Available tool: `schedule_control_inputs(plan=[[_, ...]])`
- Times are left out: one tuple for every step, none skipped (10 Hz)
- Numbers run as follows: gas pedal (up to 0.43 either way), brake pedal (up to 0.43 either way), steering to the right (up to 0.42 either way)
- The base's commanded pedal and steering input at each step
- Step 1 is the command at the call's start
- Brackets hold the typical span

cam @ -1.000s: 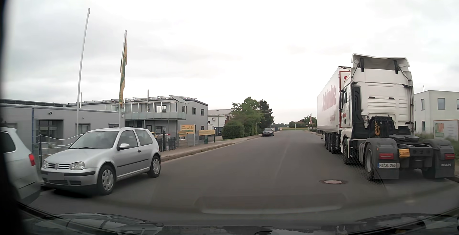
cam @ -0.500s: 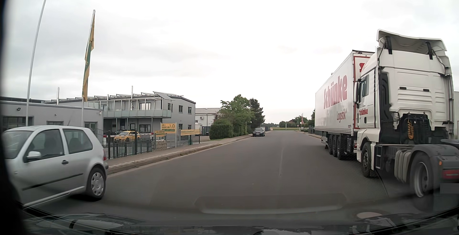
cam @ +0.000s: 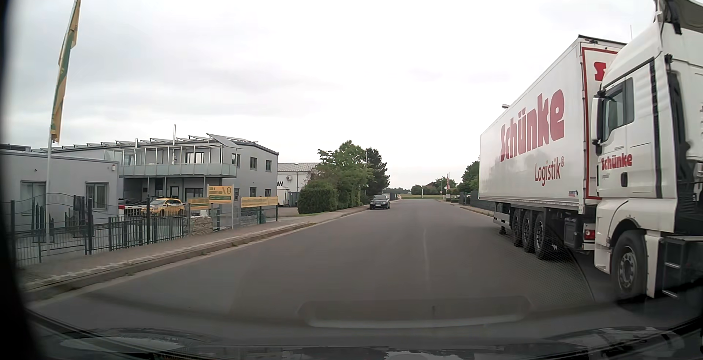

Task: Follow the waypoints while adhering to traffic rules and regulations

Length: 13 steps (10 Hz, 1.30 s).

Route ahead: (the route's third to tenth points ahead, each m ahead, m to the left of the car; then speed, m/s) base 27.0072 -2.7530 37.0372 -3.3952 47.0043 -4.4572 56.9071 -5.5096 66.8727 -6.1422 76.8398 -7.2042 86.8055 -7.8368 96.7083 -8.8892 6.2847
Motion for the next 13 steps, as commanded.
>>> schedule_control_inputs(plan=[[0.130, 0.000, 0.053], [0.130, 0.000, 0.052], [0.130, 0.000, 0.050], [0.130, 0.000, 0.050], [0.130, 0.000, 0.049], [0.130, 0.000, 0.048], [0.130, 0.000, 0.046], [0.130, 0.000, 0.045], [0.130, 0.000, 0.043], [0.130, 0.000, 0.041], [0.130, 0.000, 0.038], [0.130, 0.000, 0.036], [0.130, 0.000, 0.032]])
